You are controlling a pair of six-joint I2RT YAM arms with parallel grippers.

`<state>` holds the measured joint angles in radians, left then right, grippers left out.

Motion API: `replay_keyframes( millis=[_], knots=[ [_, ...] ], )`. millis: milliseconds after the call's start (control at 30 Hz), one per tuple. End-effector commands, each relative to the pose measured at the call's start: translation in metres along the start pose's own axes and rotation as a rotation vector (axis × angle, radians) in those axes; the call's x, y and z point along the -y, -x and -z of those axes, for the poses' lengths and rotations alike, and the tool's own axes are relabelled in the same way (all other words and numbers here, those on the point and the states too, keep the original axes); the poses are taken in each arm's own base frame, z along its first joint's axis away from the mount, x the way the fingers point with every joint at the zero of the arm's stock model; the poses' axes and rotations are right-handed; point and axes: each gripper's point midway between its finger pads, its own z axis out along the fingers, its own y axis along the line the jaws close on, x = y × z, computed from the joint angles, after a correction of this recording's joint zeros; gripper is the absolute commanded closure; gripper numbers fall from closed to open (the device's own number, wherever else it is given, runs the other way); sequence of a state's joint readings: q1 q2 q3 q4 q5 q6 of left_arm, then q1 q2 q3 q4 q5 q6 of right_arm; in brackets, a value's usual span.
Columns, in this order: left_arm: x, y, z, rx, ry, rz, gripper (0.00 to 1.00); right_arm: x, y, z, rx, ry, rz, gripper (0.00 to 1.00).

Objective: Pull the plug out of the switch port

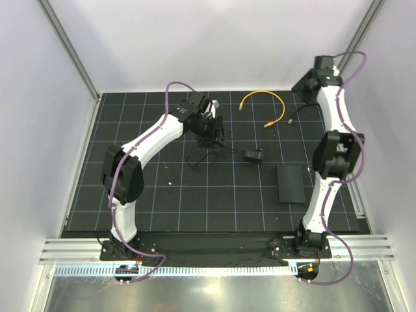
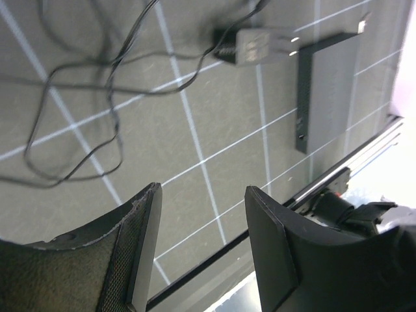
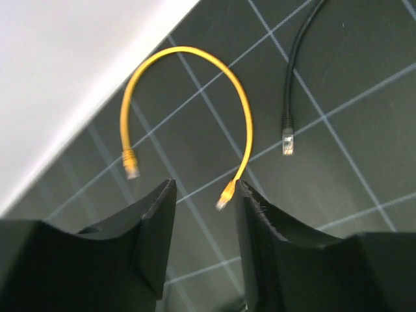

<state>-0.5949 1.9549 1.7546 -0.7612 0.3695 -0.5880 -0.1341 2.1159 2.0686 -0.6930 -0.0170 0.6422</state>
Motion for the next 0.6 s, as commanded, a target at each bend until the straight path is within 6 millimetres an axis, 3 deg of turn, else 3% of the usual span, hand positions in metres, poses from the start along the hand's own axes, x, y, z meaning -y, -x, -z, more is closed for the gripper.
replay_keyframes(
  millis=[0,33,100,333,567],
  knots=[
    [-0.003,-0.003,0.03,0.034,0.039,-0.037,0.42,0.011,0.019,0.005,0.073,-0.195,0.133,0.49],
    [-0.005,-0.005,0.032,0.033,0.049,-0.045,0.41,0.029,0.005,-0.015,0.034,-0.28,0.164,0.47],
    [-0.016,-0.012,0.038,0.027,0.075,-0.031,0.41,0.025,0.005,-0.021,0.057,-0.32,0.197,0.42],
    [-0.053,-0.031,0.051,0.012,0.14,0.034,0.41,0.052,-0.02,-0.056,0.041,-0.442,0.275,0.38],
    [-0.056,-0.031,0.047,-0.003,0.122,0.063,0.41,0.061,-0.044,-0.085,-0.004,-0.459,0.353,0.45]
  ],
)
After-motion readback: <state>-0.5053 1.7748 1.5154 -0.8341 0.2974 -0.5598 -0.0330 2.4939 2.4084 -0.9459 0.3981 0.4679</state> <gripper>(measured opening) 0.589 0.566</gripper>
